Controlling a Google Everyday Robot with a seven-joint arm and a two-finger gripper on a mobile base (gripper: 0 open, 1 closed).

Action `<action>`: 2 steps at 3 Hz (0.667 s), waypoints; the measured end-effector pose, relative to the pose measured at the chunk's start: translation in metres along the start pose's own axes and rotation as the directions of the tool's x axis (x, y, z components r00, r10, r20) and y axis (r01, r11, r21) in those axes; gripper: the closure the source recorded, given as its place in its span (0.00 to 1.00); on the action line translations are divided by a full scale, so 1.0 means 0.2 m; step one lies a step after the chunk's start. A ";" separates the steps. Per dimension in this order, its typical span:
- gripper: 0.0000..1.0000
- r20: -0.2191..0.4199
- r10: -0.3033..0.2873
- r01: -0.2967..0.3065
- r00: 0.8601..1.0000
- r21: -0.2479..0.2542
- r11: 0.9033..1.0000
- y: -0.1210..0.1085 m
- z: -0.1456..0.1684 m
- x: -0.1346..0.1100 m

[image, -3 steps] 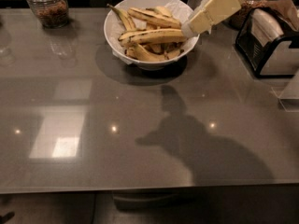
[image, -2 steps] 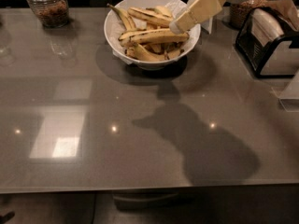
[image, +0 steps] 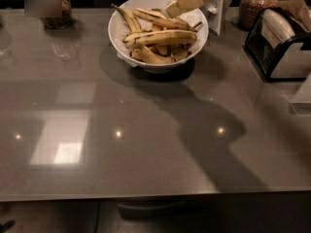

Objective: Pick banana from white bowl

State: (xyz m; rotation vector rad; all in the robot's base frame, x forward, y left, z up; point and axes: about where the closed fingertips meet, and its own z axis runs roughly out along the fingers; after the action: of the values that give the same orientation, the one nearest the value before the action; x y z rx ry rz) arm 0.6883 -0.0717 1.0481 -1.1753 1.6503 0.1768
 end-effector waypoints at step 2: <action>0.57 -0.001 0.025 -0.025 1.000 -0.037 0.999 -0.03 0.22 0.04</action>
Offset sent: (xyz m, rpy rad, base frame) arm 0.0464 0.0255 -0.0363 0.0220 0.0684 0.0241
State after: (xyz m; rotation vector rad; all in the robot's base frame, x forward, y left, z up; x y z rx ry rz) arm 0.7225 -0.0522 1.0255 -1.1830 1.6693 0.2238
